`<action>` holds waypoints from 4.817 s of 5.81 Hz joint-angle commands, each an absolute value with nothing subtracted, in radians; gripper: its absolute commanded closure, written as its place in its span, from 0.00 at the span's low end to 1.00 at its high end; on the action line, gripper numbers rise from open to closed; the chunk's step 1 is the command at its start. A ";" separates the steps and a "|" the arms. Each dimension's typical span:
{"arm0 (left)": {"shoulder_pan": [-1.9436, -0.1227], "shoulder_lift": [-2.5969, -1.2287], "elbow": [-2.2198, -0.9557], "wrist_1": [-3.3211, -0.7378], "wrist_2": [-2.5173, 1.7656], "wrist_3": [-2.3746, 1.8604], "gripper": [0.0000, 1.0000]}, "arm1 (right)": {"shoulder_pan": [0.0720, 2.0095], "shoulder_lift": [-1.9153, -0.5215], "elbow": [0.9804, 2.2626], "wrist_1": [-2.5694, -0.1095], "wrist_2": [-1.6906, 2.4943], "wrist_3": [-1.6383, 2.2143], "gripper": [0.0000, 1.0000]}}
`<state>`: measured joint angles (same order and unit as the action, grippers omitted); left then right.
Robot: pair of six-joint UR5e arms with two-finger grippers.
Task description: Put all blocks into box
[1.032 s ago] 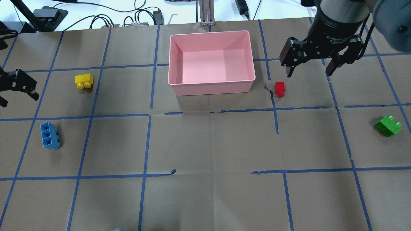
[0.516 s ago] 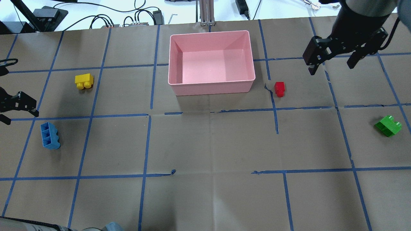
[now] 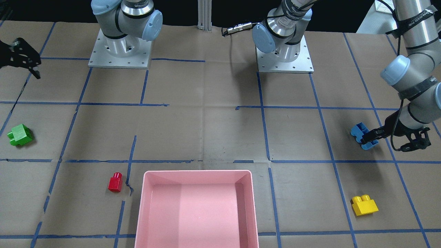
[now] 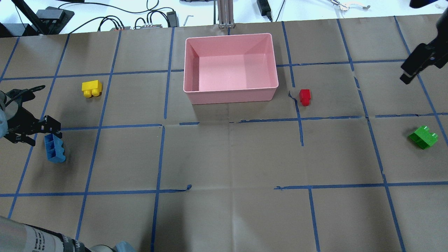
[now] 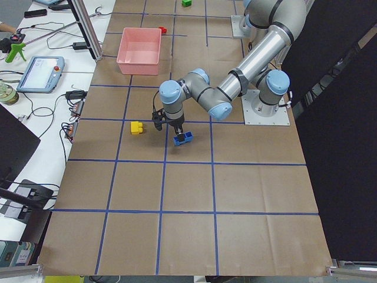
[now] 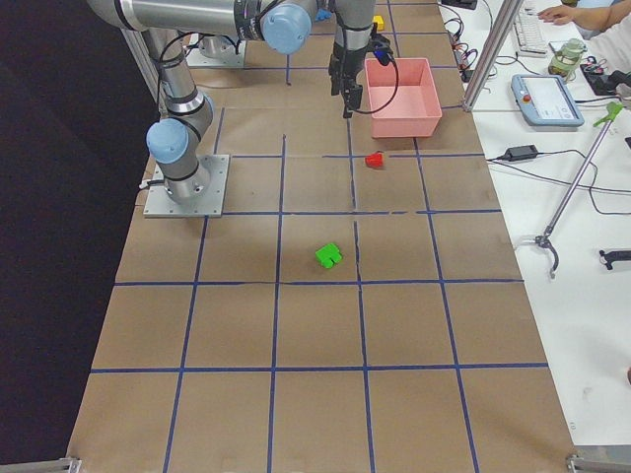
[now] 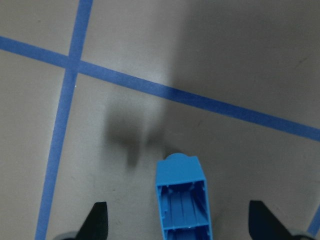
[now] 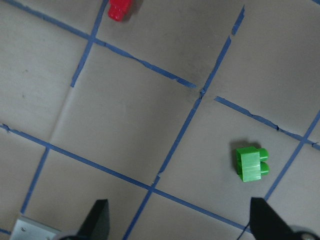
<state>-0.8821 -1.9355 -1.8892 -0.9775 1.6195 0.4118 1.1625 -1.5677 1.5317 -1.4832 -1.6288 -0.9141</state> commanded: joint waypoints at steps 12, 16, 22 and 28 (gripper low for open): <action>-1.774 -2.188 -1.142 -1.151 1.600 0.113 1.00 | 0.830 -1.230 1.902 -2.180 -1.571 -1.569 0.00; -1.798 -2.223 -1.134 -1.150 1.592 0.121 0.00 | 0.807 -1.187 1.922 -2.215 -1.582 -1.594 0.01; -1.229 -2.025 -1.454 -1.227 1.592 0.725 0.00 | 0.804 -1.177 1.922 -2.217 -1.592 -1.589 0.43; -1.163 -2.206 -1.489 -0.948 1.560 1.678 0.01 | 0.926 -1.405 1.794 -2.004 -1.504 -1.400 0.49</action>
<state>-1.1633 -2.1891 -1.4786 -0.9628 1.5673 1.6122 0.8565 -1.3581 1.8310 -2.0730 -1.5424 -1.4821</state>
